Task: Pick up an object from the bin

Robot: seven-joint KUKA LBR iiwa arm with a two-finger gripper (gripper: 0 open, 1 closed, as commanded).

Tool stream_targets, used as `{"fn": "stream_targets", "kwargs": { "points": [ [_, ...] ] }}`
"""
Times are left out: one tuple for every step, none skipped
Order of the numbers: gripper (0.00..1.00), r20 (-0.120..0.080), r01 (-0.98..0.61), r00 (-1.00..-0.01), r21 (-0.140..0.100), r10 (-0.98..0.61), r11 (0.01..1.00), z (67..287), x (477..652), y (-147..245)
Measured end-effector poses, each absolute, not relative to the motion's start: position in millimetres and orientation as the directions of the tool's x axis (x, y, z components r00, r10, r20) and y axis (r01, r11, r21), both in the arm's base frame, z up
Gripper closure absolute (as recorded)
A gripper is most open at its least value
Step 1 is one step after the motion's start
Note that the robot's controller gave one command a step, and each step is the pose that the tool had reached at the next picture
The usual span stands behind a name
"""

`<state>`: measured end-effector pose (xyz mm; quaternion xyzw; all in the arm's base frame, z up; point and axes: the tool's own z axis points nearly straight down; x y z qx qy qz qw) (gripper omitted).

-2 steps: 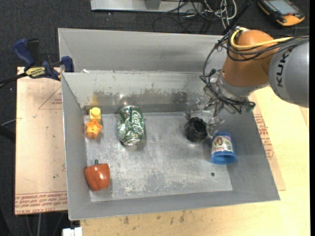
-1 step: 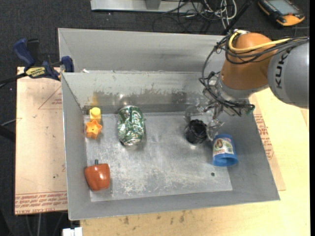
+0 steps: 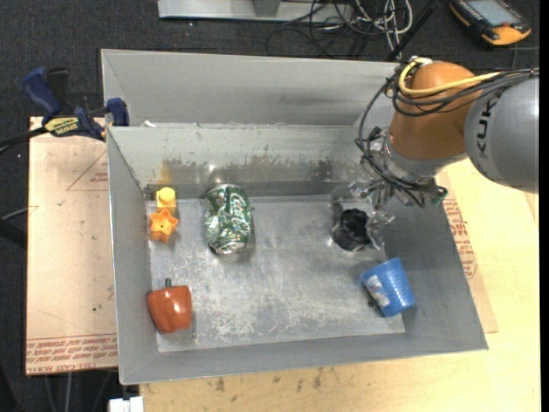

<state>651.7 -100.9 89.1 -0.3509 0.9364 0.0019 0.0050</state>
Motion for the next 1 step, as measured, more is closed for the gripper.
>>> {"fn": "stream_targets", "kwargs": {
  "points": [
    [1.0,-0.006,-0.713,-0.701,-0.006,-0.713,0.701,242.7,658.4,-98.5]
  ]
}}
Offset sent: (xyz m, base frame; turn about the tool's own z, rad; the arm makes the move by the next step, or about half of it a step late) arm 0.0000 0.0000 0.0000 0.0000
